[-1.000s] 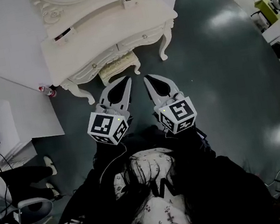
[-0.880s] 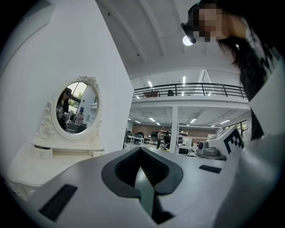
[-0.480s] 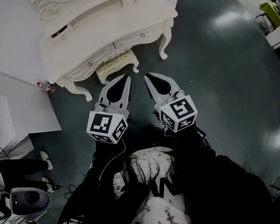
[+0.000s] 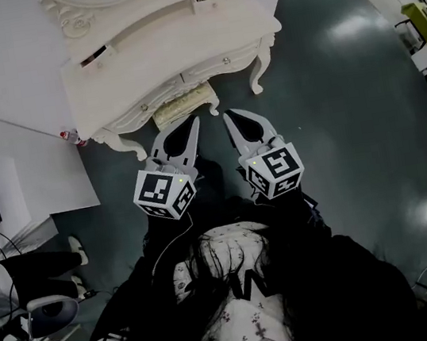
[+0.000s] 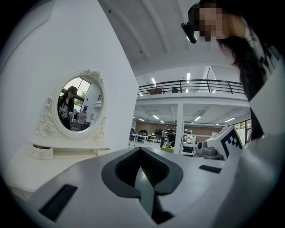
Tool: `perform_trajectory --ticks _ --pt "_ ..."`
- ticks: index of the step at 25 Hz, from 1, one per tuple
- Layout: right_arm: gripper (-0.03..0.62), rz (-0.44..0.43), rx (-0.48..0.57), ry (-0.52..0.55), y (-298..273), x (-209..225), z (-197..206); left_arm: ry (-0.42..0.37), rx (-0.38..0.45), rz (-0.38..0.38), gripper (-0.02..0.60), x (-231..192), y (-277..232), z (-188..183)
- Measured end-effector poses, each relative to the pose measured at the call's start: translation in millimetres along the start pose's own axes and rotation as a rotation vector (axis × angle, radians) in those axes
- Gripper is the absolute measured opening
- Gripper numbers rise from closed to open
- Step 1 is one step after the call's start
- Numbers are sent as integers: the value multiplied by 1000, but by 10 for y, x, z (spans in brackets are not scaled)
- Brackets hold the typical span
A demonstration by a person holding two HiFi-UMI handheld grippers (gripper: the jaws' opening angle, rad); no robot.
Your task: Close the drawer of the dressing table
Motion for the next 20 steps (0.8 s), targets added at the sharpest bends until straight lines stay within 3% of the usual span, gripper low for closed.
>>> perform_trajectory --ticks 11,20 --pt "8 82 14 -14 -1178 385 -457 -21 -5 79 0 -1088 -626 -410" --pt "8 122 -21 -4 -1996 345 -608 20 -7 102 0 -1966 -808 -529"
Point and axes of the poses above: the fingertips, and each gripper's own axes: y backward along the fingers, x to its right, z out of its underside, the point moved 2 cm from there along y, backward along the fingers, and after that the axes turned 7 degrees about -x, right-handed, at the moved point
